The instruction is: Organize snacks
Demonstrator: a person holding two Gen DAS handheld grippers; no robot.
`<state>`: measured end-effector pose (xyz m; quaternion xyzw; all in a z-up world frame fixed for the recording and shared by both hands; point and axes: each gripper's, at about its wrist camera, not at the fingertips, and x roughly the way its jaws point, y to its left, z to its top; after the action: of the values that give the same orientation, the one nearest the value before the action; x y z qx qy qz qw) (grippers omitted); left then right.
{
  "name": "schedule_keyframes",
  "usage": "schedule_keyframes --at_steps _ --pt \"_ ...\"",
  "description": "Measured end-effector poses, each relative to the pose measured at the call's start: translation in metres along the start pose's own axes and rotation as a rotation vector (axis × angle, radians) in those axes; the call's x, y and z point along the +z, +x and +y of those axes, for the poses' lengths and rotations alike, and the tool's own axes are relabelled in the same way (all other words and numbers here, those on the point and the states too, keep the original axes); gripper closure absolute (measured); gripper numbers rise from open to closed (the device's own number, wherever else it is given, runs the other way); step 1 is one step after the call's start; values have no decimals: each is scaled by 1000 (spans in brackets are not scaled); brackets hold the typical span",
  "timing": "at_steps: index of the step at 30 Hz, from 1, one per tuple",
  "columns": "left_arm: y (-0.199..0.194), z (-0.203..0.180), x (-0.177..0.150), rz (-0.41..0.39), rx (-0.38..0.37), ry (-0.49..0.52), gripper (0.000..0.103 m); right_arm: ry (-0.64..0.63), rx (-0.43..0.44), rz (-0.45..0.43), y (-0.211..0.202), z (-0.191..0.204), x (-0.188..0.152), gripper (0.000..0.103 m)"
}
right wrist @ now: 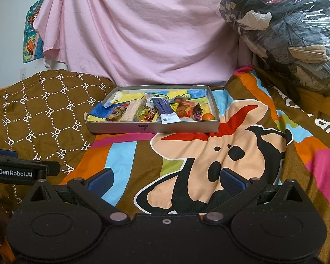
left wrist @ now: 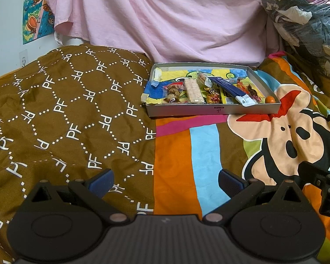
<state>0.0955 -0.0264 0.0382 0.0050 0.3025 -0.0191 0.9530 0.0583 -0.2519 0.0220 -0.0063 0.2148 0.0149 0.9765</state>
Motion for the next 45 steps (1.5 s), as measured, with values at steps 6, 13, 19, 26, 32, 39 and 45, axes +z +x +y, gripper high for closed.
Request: schedule_keyframes --at_steps 6,13,19,26,32,39,45 --pt "0 -1 0 0 0 -1 0 0 0 0 0 0 0 1" --pt "0 -1 -1 -2 -7 0 0 -1 -1 0 0 0 -1 1" --pt "0 -3 -1 11 48 3 0 -2 -1 0 0 1 -1 1" --pt "1 1 -1 19 47 -19 0 -4 -1 1 0 1 -1 1" --pt "1 0 -2 17 51 -11 0 -6 -2 1 0 2 -2 1" --pt "0 -2 -2 7 58 -1 0 -7 -1 1 0 2 -2 1" --pt "-2 -3 -3 -5 61 12 0 -8 0 2 0 2 -2 1"
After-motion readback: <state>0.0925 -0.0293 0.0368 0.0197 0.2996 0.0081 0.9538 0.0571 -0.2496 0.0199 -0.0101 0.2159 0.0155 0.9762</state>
